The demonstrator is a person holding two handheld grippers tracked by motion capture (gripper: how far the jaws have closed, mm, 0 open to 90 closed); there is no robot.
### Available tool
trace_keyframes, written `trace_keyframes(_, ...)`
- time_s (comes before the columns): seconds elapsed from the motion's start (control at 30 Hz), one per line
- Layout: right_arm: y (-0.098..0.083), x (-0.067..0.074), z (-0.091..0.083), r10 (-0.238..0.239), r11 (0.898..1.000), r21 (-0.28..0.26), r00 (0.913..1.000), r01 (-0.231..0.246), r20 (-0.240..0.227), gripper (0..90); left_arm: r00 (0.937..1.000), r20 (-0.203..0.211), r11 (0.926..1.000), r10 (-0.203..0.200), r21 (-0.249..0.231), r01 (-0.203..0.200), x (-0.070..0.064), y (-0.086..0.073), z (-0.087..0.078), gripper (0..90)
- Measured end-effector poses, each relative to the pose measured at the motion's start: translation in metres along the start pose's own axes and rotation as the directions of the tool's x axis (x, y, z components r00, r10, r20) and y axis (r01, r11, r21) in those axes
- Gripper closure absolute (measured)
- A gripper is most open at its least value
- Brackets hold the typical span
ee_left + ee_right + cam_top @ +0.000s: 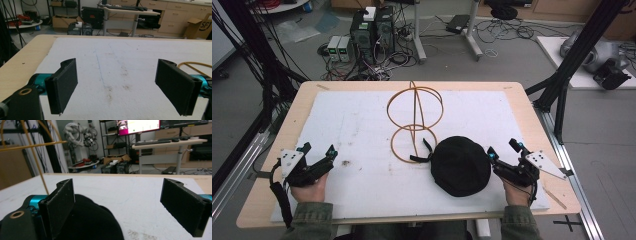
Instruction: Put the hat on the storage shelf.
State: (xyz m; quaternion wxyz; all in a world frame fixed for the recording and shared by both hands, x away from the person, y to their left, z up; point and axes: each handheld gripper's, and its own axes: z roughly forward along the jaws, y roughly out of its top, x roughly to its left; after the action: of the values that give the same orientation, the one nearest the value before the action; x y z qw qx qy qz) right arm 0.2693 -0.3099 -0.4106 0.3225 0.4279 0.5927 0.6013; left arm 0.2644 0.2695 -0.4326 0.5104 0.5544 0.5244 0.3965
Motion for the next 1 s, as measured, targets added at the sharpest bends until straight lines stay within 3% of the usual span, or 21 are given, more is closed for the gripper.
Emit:
trace_keyframes(0.2,0.000,0.012,0.004,-0.054,0.997,0.044,0.9972,0.057,-0.052,11.3,1.0000,0.004,1.0000,0.000,0.000,0.000,0.000,0.000,0.000,18.6)
trace_keyframes(0.37,-0.002,0.022,0.008,-0.107,0.989,0.090,0.9905,0.115,-0.087,11.3,1.0000,0.005,1.0000,-0.001,0.000,0.001,0.000,0.000,0.000,18.6)
trace_keyframes(0.53,-0.004,0.030,0.013,-0.165,0.974,0.132,0.9777,0.182,-0.130,11.3,1.0000,0.006,1.0000,0.000,-0.001,0.000,0.000,0.000,0.000,18.6)
trace_keyframes(0.63,-0.006,0.033,0.017,-0.178,0.962,0.175,0.9677,0.209,-0.179,11.3,1.0000,0.007,1.0000,0.002,0.001,-0.002,0.000,0.000,0.000,18.6)
trace_keyframes(0.7,-0.007,0.035,0.017,-0.187,0.957,0.186,0.9652,0.221,-0.183,11.4,1.0000,0.006,1.0000,0.000,0.001,0.000,0.000,0.000,0.000,18.6)
trace_keyframes(0.73,-0.008,0.036,0.018,-0.205,0.950,0.195,0.9597,0.242,-0.192,11.4,1.0000,0.006,1.0000,0.002,0.002,-0.002,0.000,0.000,0.000,18.6)
trace_keyframes(0.8,-0.009,0.036,0.018,-0.195,0.951,0.202,0.9602,0.235,-0.200,11.4,1.0000,0.004,1.0000,0.001,0.002,-0.001,0.000,0.000,0.000,18.6)
trace_keyframes(0.87,-0.009,0.034,0.018,-0.168,0.949,0.222,0.9543,0.225,-0.247,15.7,1.0000,0.005,1.0000,0.000,0.005,0.000,0.000,-0.001,0.000,19.1)
trace_keyframes(0.9,-0.009,0.034,0.018,-0.168,0.949,0.222,0.9543,0.225,-0.247,15.7,1.0000,0.005,1.0000,0.000,0.005,0.000,0.000,-0.001,0.000,19.1)
trace_keyframes(1.0,-0.012,0.033,0.018,-0.171,0.937,0.251,0.9453,0.243,-0.278,20.8,1.0000,0.002,1.0000,0.001,0.004,-0.001,0.000,-0.001,0.000,19.1)
